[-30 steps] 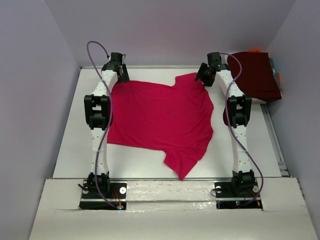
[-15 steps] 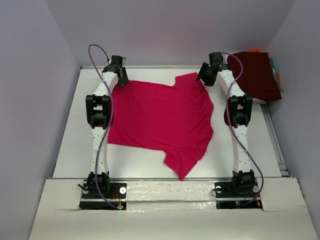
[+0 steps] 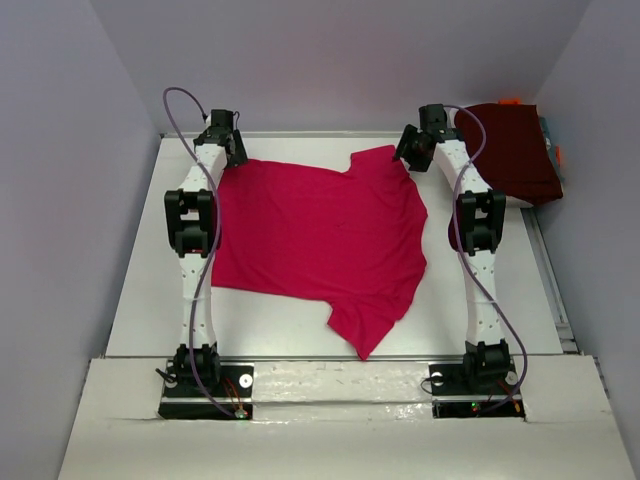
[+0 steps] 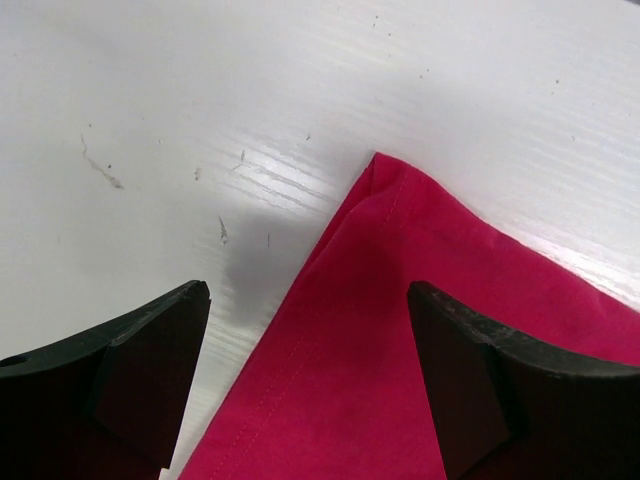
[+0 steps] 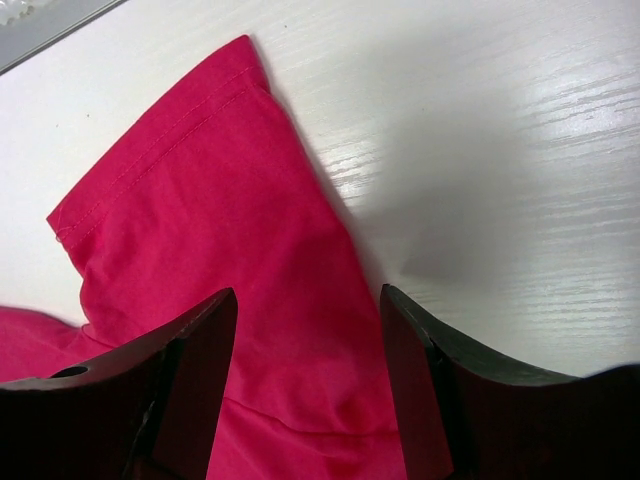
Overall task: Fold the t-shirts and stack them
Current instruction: Grap the side of the flattened tshirt furthest away from the robot with both arms
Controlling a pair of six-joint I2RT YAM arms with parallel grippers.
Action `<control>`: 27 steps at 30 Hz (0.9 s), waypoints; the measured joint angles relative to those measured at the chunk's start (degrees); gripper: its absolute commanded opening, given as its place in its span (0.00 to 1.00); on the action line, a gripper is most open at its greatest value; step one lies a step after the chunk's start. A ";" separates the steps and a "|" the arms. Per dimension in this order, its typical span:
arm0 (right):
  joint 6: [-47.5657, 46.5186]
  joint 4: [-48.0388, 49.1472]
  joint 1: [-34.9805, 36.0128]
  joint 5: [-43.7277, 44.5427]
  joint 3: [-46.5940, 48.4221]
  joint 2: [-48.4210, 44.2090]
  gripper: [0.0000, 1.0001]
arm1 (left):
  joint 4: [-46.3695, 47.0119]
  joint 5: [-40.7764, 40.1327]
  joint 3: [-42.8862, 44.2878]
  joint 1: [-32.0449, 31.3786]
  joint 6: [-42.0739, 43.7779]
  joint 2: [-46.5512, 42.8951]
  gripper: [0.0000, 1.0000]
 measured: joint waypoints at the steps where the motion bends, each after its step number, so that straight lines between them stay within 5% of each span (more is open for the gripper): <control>1: -0.11 0.00 0.00 -0.02 0.00 0.00 0.65 | 0.35 0.11 0.00 0.11 0.09 0.00 0.93; 8: -1.05 0.52 0.00 -0.15 -1.84 -0.39 0.65 | 3.26 0.83 -1.57 0.09 0.17 -0.17 0.93; 19: -1.29 1.75 1.25 0.33 -23.32 -15.39 0.66 | 5.25 1.25 -15.72 -2.38 -2.86 -10.84 0.93; 27: -2.56 -1.20 1.97 1.75 -19.19 -18.36 0.66 | 4.26 0.42 -15.50 -4.61 -8.09 -17.68 0.92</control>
